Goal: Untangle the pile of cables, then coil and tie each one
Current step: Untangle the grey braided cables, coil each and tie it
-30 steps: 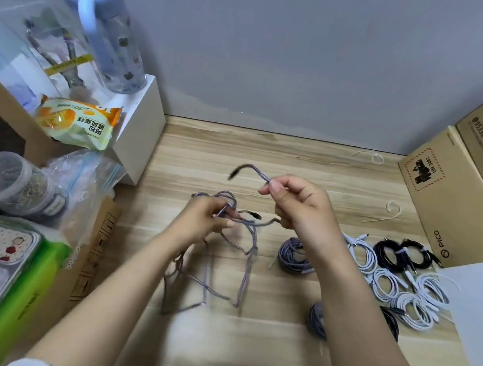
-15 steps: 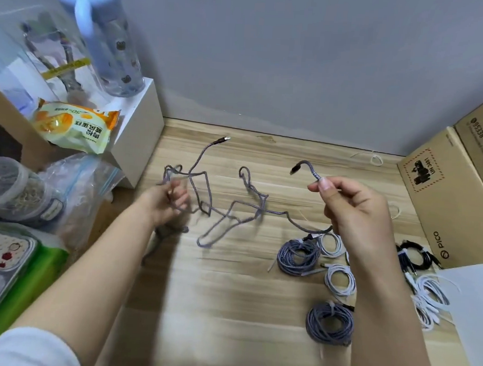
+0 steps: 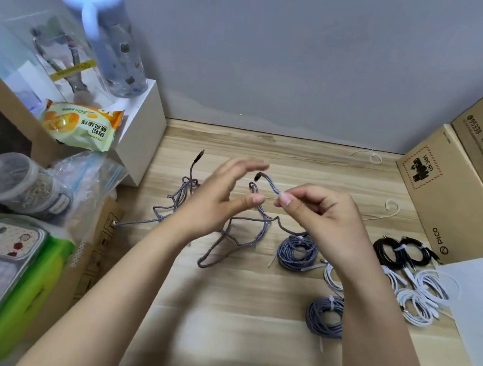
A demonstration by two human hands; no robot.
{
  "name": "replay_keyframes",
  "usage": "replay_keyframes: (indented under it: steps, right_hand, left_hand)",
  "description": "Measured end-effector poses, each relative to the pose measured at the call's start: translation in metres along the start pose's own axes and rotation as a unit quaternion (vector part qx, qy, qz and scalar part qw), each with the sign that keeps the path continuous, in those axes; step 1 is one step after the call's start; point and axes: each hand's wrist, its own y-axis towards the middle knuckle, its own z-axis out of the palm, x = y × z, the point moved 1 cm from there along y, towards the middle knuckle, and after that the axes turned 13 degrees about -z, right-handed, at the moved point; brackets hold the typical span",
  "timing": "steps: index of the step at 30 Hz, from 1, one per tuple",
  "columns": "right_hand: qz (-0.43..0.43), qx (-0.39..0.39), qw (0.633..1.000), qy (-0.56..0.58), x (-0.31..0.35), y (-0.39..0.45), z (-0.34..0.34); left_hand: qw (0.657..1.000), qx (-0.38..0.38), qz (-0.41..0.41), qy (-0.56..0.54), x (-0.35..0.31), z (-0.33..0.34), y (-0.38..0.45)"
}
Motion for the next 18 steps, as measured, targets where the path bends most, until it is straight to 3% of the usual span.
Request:
replay_keyframes:
  steps: [5,10,12,16,18]
  right_hand:
    - [-0.03,-0.006,0.999,0.017,0.005,-0.008,-0.004]
    - [-0.068,-0.083,0.994,0.024,0.006,-0.01,-0.004]
    - [-0.088,-0.095,0.991,0.035,0.01,-0.009,-0.002]
    - [-0.117,-0.117,0.986,0.021,0.015,-0.006,-0.004]
    - [-0.142,-0.128,0.981,-0.026,0.016,-0.005,-0.005]
  left_hand:
    - [0.981,0.107,-0.048,-0.151,0.004,0.017,-0.012]
    - [0.941,0.075,-0.128,-0.305,-0.007,0.027,-0.024]
    - [0.925,0.095,-0.14,-0.34,-0.017,0.029,-0.029]
    - [0.846,0.219,-0.111,-0.473,-0.034,0.03,-0.037]
    - [0.784,0.27,-0.096,-0.551,-0.041,0.027,-0.041]
